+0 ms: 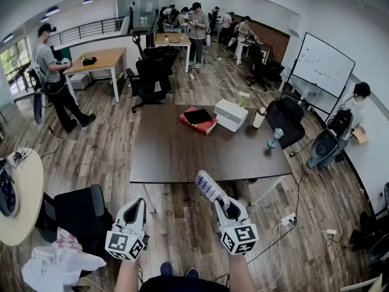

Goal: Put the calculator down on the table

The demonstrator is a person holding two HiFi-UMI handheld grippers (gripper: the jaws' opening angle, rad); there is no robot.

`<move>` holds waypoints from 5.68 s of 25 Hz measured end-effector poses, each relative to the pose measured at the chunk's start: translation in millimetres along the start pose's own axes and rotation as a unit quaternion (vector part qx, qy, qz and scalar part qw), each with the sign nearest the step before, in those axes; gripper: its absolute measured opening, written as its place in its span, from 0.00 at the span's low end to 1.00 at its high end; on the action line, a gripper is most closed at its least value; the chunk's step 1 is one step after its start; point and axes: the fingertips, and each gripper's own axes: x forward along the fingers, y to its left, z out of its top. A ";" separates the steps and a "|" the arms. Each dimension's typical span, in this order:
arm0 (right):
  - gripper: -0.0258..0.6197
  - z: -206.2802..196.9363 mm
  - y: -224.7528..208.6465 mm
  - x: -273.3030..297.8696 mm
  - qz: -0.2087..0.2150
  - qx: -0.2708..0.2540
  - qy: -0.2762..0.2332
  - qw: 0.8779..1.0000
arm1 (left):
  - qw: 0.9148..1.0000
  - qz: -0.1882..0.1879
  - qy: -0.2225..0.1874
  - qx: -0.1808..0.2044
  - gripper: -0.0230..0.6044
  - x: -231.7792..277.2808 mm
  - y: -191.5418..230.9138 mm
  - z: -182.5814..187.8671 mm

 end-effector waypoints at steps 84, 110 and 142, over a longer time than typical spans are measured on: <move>0.22 41.7 -116.0 293.0 0.046 0.052 -0.024 0.997 | 0.999 0.045 -0.018 -0.024 0.03 242.0 163.9 5.8; 0.22 53.3 -160.4 453.0 0.056 0.086 -0.011 0.995 | 0.999 0.033 -0.014 -0.006 0.03 389.8 246.6 17.2; 0.22 75.2 -185.6 565.9 0.051 0.069 -0.008 0.996 | 0.999 0.046 -0.026 -0.005 0.03 474.5 330.4 15.6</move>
